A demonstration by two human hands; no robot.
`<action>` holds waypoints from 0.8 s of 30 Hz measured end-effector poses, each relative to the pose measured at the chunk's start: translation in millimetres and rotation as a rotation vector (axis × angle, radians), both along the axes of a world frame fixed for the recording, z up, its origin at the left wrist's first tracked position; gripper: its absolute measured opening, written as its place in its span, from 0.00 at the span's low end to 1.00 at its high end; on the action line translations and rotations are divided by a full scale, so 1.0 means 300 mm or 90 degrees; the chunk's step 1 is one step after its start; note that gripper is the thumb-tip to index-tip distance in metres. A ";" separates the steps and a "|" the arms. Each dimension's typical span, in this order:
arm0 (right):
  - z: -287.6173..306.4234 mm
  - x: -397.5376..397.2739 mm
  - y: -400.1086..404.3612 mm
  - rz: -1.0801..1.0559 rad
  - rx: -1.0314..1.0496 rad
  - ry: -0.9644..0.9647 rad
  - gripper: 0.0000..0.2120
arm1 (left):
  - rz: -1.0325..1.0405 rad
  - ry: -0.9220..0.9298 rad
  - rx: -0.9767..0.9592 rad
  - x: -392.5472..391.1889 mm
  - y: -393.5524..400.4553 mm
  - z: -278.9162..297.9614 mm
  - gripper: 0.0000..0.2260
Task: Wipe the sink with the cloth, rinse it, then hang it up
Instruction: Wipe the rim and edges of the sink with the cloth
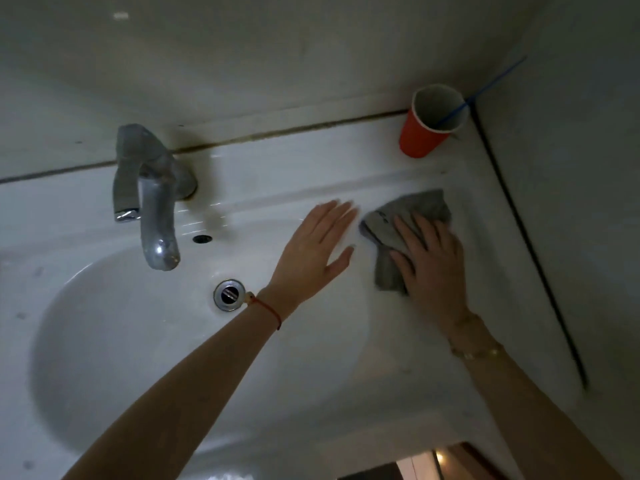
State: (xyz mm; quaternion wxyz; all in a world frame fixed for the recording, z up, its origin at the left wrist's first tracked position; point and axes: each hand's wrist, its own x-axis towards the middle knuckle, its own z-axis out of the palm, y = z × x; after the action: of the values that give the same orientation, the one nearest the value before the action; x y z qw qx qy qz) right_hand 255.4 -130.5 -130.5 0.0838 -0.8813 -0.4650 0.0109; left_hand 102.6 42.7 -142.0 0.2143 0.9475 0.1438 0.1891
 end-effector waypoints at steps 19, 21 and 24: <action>-0.017 0.113 0.051 -0.079 -0.002 0.008 0.26 | 0.024 0.060 -0.051 0.035 -0.012 -0.047 0.28; -0.011 0.038 -0.040 -0.073 0.009 0.015 0.25 | 0.029 0.053 -0.053 0.037 -0.011 -0.048 0.28; -0.007 -0.064 -0.170 -0.068 0.010 0.045 0.25 | 0.030 0.038 -0.056 0.038 -0.013 -0.058 0.28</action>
State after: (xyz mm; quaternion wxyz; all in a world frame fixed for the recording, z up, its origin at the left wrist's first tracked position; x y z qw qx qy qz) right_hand 236.3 -181.6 -132.5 0.1077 -0.9033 -0.4140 0.0335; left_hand 114.0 38.9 -159.3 0.2472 0.9386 0.1802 0.1594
